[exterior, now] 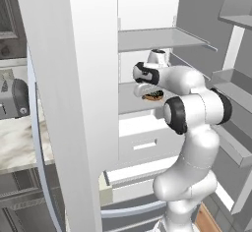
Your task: Take the cake and donut from the fridge and place them on the empty tray on the dining counter.
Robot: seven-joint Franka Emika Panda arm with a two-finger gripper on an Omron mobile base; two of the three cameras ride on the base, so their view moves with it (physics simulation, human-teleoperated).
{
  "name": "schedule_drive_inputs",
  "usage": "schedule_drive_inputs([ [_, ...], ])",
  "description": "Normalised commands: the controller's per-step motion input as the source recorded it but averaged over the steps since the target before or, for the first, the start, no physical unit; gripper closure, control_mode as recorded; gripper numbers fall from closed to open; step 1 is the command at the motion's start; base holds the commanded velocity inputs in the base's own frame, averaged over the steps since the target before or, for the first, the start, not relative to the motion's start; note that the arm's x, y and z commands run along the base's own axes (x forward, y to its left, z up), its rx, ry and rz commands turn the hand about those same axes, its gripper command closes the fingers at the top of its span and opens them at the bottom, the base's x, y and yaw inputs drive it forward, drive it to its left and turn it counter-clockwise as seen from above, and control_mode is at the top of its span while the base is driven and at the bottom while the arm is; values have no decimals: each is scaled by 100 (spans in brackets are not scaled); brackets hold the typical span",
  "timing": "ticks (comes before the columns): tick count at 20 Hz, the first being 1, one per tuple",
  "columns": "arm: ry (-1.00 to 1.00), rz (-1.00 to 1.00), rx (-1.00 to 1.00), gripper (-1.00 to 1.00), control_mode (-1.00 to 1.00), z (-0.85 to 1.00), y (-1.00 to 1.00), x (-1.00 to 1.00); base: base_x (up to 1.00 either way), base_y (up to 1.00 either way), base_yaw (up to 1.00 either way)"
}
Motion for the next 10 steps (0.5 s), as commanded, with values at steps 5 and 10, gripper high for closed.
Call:
schedule_drive_inputs([
  [5,-24,0,0,100,-100,75,11,-100,0,0,0],
  [10,-5,0,0,100,-100,100,33,-100,0,0,0],
])
